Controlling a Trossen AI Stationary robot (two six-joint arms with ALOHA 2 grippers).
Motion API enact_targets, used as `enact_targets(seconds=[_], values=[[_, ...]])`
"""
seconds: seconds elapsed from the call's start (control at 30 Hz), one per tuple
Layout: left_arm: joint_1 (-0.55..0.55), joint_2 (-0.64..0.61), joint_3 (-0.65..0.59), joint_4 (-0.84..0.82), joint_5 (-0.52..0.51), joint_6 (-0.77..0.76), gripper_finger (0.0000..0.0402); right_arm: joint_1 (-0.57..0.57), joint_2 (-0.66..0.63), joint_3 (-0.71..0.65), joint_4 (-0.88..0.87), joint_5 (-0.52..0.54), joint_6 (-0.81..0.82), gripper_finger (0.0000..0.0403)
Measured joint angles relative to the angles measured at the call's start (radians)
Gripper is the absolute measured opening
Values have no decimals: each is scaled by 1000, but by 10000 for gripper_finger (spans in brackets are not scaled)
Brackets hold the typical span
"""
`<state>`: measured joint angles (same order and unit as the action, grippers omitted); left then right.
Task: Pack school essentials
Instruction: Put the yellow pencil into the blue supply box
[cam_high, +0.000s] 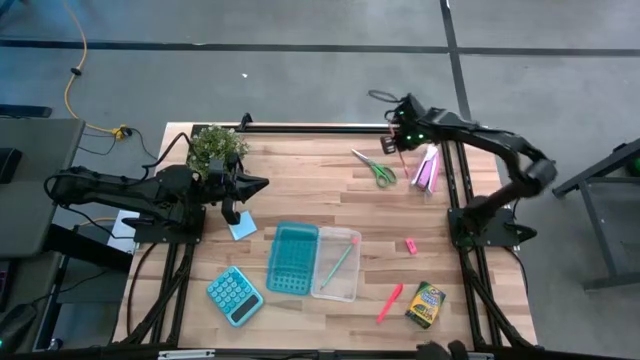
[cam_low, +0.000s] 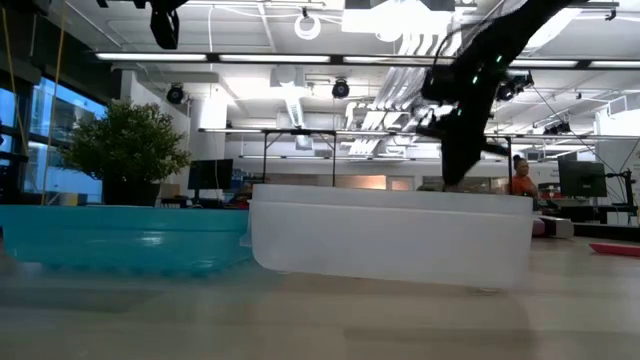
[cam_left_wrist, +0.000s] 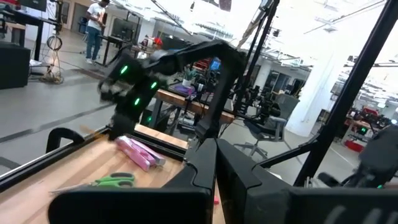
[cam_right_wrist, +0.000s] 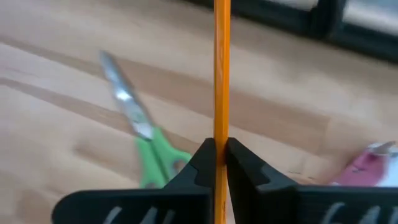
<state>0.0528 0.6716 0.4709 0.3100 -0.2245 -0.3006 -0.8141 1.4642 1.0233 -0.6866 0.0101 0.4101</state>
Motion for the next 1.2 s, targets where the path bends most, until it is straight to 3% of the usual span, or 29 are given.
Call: enact_targets(seconds=[0.13, 0.3, 0.57, 0.7, 0.8, 0.97, 1.1, 1.2], values=[[0, 0, 0, 0, 0, -72, 0, 74, -182, -6, 9, -5, 13, 3], [0, 0, 0, 0, 1, -81, 0, 255, -401, -82, 131, -7, 82, 2], [-1, 0, 0, 0, 3, -82, 0, 619, -641, -372, 627, 67, 216, 2], [-1, 6, 0, 2, 3, -99, 0, 765, -659, -490, 888, 107, 192, 2], [-1, 28, 1, 15, 10, -134, 0, 855, -637, -503, 990, 142, 114, 2], [-15, 120, 27, 89, 93, -130, 0, 950, -567, -434, 996, 203, -69, 2], [-48, 218, 82, 146, 182, 8, 0, 962, -506, -375, 996, 200, -138, 2], [-65, 281, 128, 138, 195, 73, 0, 961, -471, -343, 998, 186, -174, 2]])
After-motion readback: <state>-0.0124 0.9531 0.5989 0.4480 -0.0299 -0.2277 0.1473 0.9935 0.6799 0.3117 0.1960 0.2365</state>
